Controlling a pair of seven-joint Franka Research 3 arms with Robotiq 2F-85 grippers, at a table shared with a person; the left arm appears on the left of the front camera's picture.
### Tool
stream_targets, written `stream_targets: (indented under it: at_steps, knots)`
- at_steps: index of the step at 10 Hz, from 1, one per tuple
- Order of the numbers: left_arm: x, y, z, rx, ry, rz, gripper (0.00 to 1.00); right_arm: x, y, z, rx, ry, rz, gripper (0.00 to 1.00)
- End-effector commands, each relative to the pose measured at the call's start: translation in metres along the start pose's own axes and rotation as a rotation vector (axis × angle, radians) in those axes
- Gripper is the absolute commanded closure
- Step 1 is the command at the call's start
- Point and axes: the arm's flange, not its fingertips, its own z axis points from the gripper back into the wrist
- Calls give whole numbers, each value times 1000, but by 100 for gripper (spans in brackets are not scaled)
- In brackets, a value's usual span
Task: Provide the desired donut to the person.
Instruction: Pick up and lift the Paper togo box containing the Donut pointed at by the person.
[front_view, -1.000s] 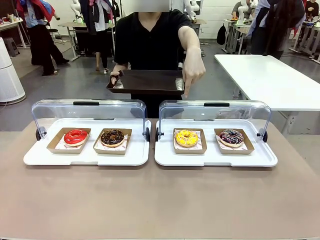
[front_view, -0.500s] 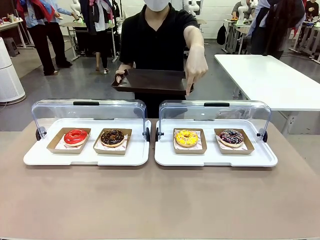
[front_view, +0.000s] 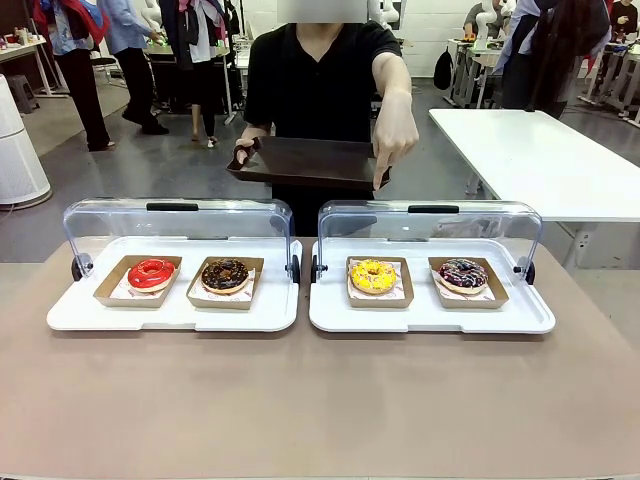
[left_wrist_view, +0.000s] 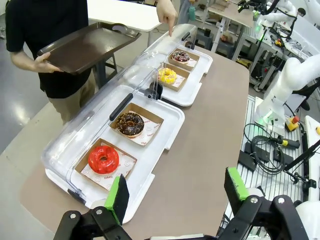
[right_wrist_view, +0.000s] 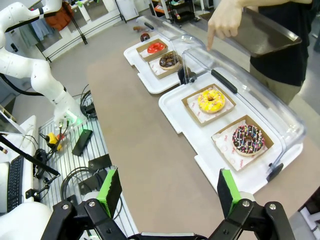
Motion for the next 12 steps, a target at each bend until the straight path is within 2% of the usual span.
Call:
stream_targets:
  at_steps: [1,3,5,9,12]
  knots:
    - [-2,-1,1,-2,14,-3,0,36,17,-24,-10,98,52,0]
    - [-2,-1,1,-2,14,-3,0,83,37,-77,-11,253,112,0]
    - [-2,-1,1,-2,14,-3,0,108,55,-140,-47,359,173,0]
    - [-2,-1,1,-2,14,-3,0,115,92,-244,-70,576,304,0]
    - [-2,-1,1,-2,14,-3,0,108,106,-272,-60,621,330,0]
